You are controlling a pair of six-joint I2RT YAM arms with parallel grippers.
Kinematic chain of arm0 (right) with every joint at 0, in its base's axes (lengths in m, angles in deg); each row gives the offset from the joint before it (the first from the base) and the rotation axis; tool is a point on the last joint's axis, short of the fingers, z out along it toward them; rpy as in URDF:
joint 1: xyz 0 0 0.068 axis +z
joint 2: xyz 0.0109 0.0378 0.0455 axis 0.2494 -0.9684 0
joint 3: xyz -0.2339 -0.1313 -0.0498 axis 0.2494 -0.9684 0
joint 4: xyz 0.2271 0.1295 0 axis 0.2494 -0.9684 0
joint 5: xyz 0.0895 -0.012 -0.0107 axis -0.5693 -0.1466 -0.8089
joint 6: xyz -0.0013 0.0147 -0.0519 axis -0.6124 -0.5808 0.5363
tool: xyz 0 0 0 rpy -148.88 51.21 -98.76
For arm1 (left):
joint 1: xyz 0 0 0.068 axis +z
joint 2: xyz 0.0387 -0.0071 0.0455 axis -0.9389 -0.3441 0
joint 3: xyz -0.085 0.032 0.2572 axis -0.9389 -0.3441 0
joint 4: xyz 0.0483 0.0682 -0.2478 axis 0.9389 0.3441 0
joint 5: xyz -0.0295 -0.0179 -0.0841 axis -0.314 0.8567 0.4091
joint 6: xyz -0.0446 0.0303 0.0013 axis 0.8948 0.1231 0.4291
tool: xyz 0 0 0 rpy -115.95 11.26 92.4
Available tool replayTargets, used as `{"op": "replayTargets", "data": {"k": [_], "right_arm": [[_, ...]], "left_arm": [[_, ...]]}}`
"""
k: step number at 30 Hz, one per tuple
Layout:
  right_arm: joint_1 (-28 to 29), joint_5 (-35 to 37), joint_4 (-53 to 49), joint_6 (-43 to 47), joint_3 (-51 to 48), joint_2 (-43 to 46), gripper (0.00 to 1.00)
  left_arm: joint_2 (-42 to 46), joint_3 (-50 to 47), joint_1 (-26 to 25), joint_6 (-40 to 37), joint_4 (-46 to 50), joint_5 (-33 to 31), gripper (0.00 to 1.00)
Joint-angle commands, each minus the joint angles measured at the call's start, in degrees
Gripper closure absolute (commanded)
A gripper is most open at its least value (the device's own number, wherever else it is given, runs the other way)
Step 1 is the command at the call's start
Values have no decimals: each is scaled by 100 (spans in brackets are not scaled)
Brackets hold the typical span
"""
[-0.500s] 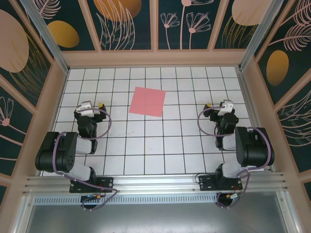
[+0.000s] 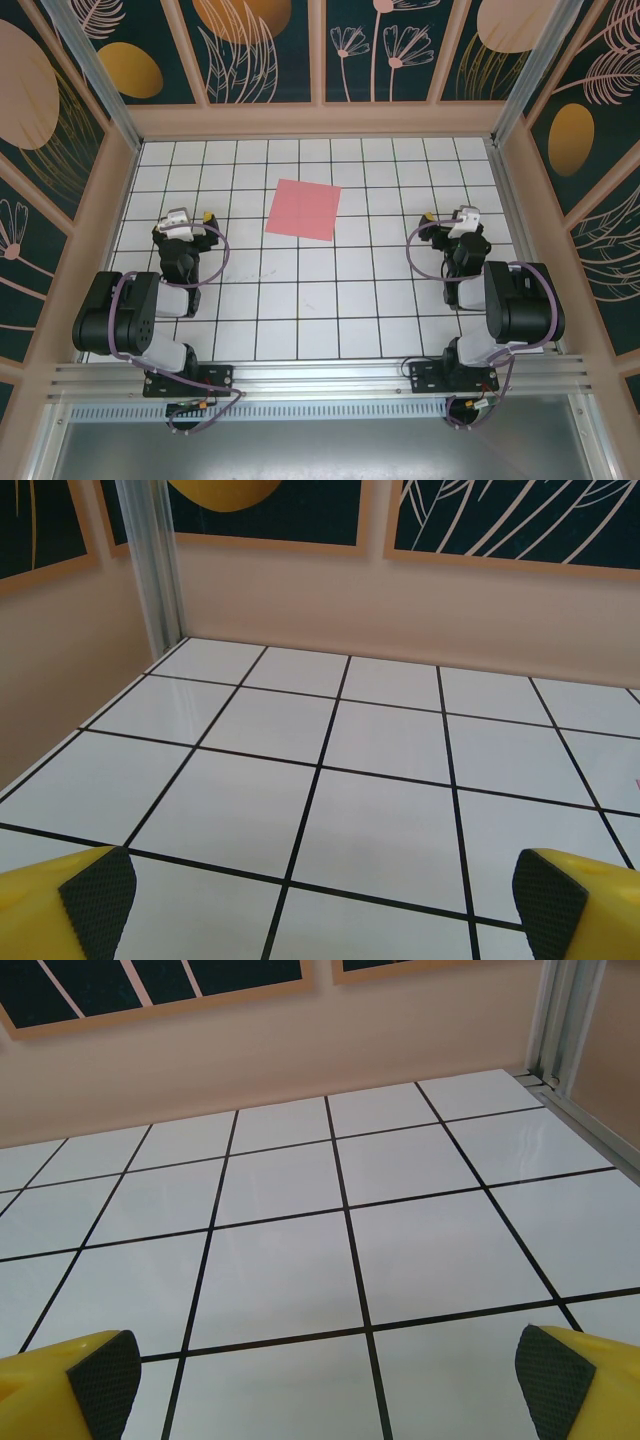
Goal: Fold a paper plane with a square sheet of paper (pick it up from the middle)
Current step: Move the square sheet of paper to the center of the table.
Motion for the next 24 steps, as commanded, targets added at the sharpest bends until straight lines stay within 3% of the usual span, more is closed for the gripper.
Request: {"op": "replayTargets", "data": {"k": [1, 9, 12, 16, 19, 24], "right_arm": [[-41, -144, 116, 66, 52, -11, 1], [-38, -134, 143, 75, 36, -12, 1], [42, 79, -172, 89, 96, 230, 1], [204, 530, -1640, 87, 628, 953, 1], [282, 847, -3073, -562, 1340, 1281, 1], [691, 864, -5470, -1830, 2924, 897, 1]], "left_arm": [[-24, 34, 57, -87, -231, 83, 2], [-8, -17, 51, -97, -299, 80, 2], [226, -35, 52, 29, -183, -233, 2], [983, 345, 51, 240, 1307, -629, 1], [1270, 818, 51, 507, 2426, -789, 1], [1540, 1850, 51, 1399, 4244, -916, 2]]}}
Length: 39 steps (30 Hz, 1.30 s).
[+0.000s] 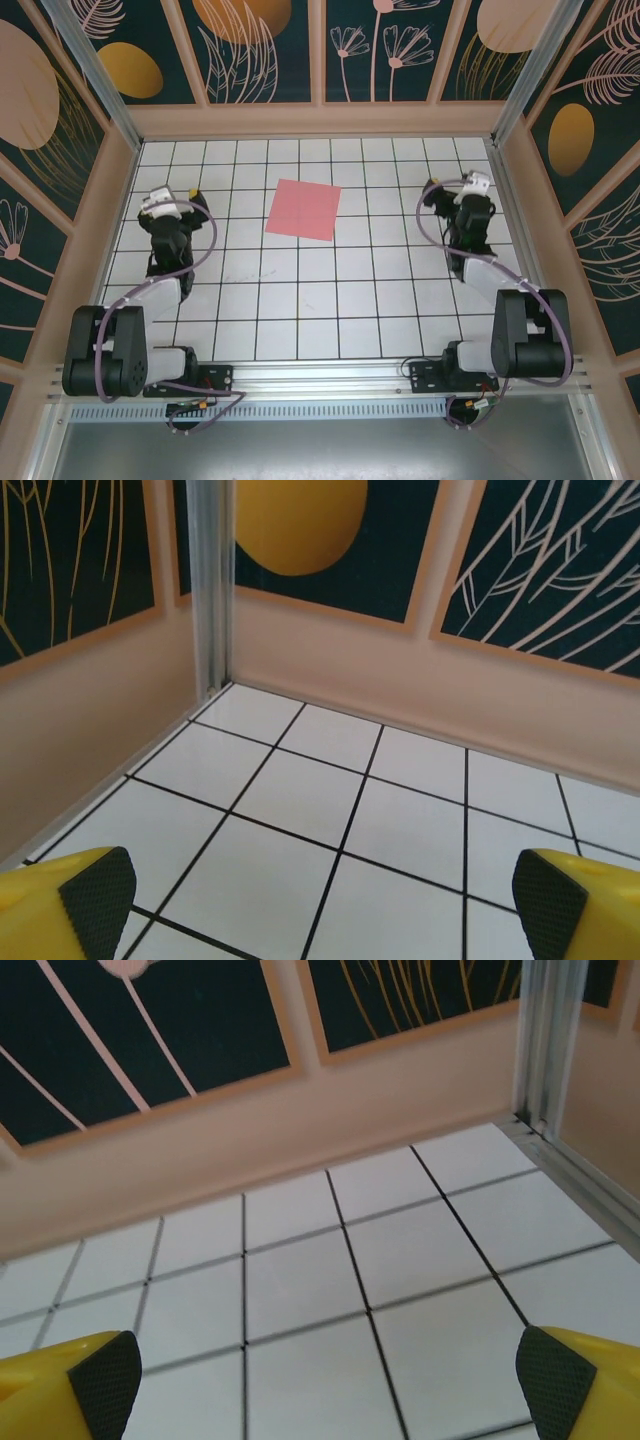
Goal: Fold a paper plane with a square sheet of paper (pick it up from the middle)
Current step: Move the square sheet of paper to the center of the table.
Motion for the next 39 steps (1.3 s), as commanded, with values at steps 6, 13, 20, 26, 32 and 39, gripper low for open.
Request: {"op": "replayTargets", "data": {"k": [6, 13, 20, 26, 32, 39], "right_arm": [[1411, 121, -3039, -1123, 2216, -1617, 1], [2757, 774, -3645, -972, 3621, -3190, 1], [3506, 985, -4715, -732, 5226, -4609, 1], [3850, 1235, -5462, -547, 6374, -5473, 1], [3896, 1321, -5892, -446, 6685, -5788, 1], [3891, 1318, -6231, 154, 5710, -5480, 1]], "left_arm": [[214, 1517, 54, 1399, 3253, 190, 2], [366, 1844, 54, 1596, 3966, 296, 1], [445, 1933, 51, 1570, 4230, 530, 2], [490, 1891, 51, 1478, 4227, 539, 1], [479, 1872, 52, 1472, 4219, 531, 2], [463, 1872, 49, 1438, 4227, 490, 1]]}}
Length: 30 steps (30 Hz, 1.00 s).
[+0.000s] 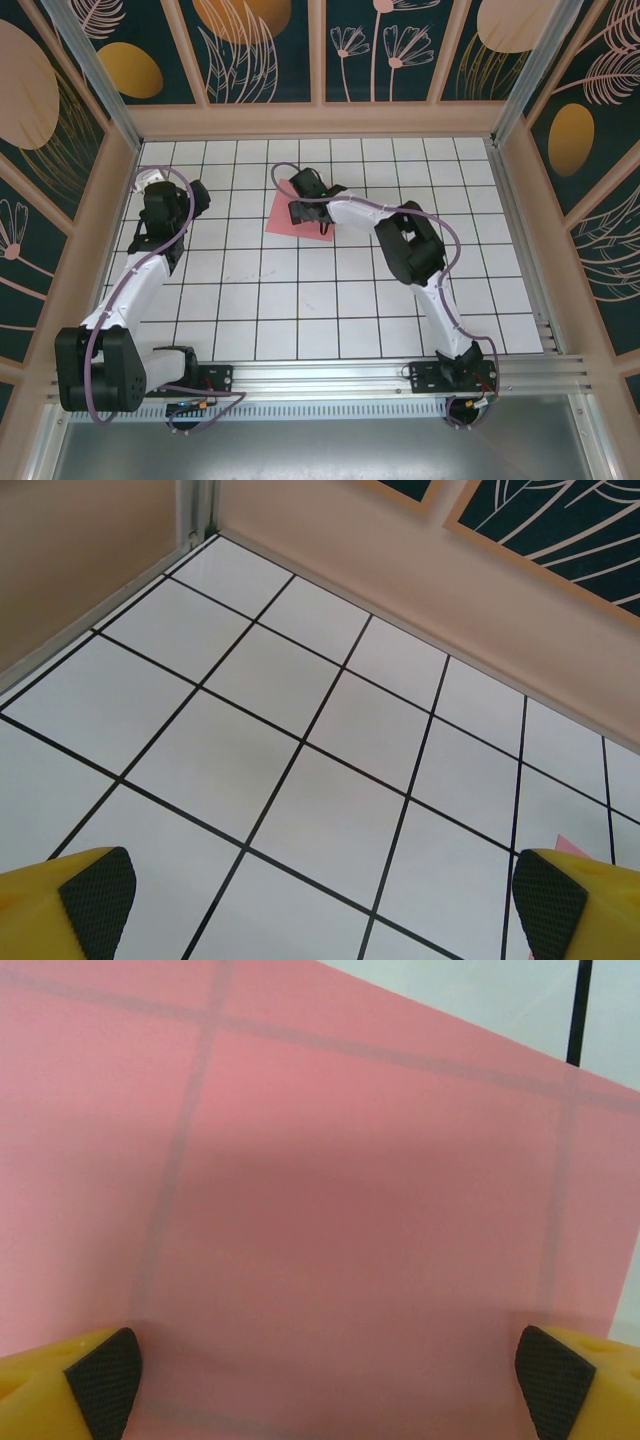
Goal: Fold a paper plane with a square sheet of paper (pick it up from the middle)
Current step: Move the square sheet of paper to the center of the table.
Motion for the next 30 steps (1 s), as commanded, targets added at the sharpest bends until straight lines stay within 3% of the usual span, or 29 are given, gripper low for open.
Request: {"op": "replayTargets", "data": {"k": [1, 8, 11, 15, 19, 23, 30], "right_arm": [[-2, 131, -990, 648, -958, 220, 1], [-1, -234, -1468, 923, -3057, 1565, 1], [-3, -242, -1631, 950, -3531, 2170, 1], [5, -157, -1603, 601, -3068, 2638, 2], [60, -543, -1065, -562, -2279, 2634, 5], [68, -1324, -332, -1607, -2035, 2246, 19], [68, -1516, -252, -2090, -1330, 1353, 36]], "left_arm": [[69, 101, 51, -48, 85, 1, 1], [0, 140, 51, -36, 94, 97, 1], [-2, 161, 51, -15, 85, 146, 2], [-18, 185, 52, 19, 68, 224, 1], [-16, 167, 51, 22, 93, 248, 2], [36, 110, 53, 31, 138, 190, 1], [6, 128, 54, 44, 134, 249, 1]]}}
